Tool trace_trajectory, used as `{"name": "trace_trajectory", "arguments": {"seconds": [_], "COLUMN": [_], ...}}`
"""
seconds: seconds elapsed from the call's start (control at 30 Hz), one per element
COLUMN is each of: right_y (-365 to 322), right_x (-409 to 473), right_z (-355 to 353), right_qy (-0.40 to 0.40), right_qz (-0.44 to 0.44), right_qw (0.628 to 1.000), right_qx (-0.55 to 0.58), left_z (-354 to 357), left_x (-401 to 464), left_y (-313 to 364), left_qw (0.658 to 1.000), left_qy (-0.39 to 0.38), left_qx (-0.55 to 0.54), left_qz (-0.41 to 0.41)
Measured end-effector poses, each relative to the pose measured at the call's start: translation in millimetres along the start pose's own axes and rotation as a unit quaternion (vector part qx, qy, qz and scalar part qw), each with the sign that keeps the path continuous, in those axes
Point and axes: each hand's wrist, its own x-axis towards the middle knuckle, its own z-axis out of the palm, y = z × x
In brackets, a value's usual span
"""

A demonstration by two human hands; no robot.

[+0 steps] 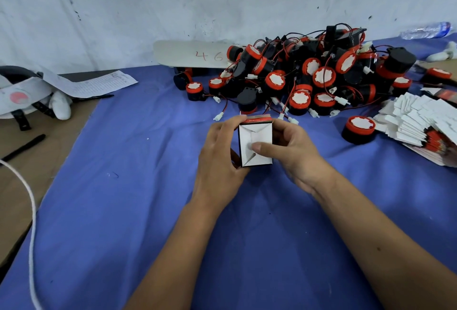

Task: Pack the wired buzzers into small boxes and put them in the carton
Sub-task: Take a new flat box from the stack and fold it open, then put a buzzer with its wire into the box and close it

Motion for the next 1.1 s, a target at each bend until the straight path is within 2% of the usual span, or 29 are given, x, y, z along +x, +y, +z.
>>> {"name": "trace_trajectory", "arguments": {"seconds": [0.2,0.37,0.5,0.53,0.57,0.6,0.67,0.77,0.83,0.93,1.03,1.1], "right_y": [0.3,-3.6,-9.7,-10.4,-8.8,-7.0,-4.6,-9.4,-9.0,-10.9,-11.9,-13.2], "right_x": [-0.7,-2.7,-5.9,-7.3,-8.5,-9.3,-10.7,-11.1,-11.8,-15.8,-19.8,-23.2], "right_z": [-3.4,-4.3,-2.8,0.1,1.4,2.8,5.7,14.7,22.5,31.3,29.5,27.7], "right_qy": [0.013,-0.040,-0.071,-0.052,-0.020,0.009,0.020,-0.054,-0.081,-0.089,-0.082,-0.030], "right_qz": [0.020,0.012,0.003,-0.015,-0.056,-0.114,-0.207,-0.153,-0.120,-0.130,-0.153,-0.213], "right_qw": [0.999,0.998,0.997,0.995,0.983,0.945,0.818,0.706,0.668,0.683,0.755,0.795], "right_qx": [-0.025,-0.045,-0.043,-0.082,-0.176,-0.307,-0.537,-0.689,-0.730,-0.713,-0.632,-0.568], "left_z": [2.9,1.4,-0.8,-1.9,-3.2,-4.9,-8.4,-11.0,-8.0,-0.1,4.6,5.8], "left_x": [-1.0,-0.2,0.9,1.4,1.8,2.2,2.6,4.0,5.3,4.6,4.0,4.3], "left_y": [2.3,-0.5,-7.3,-9.4,-11.3,-12.8,-11.5,0.0,4.2,5.0,1.4,1.0], "left_qw": [1.000,1.000,1.000,0.999,0.998,0.996,0.988,0.969,0.954,0.965,0.972,0.976], "left_qy": [-0.009,0.004,-0.005,-0.017,-0.039,-0.067,-0.107,-0.079,-0.056,-0.040,0.004,0.028], "left_qx": [0.018,-0.009,-0.013,-0.015,-0.018,-0.025,-0.069,-0.194,-0.252,-0.196,-0.143,-0.114], "left_qz": [0.002,0.013,-0.028,-0.036,-0.047,-0.061,-0.084,-0.131,-0.154,-0.170,-0.186,-0.183]}}
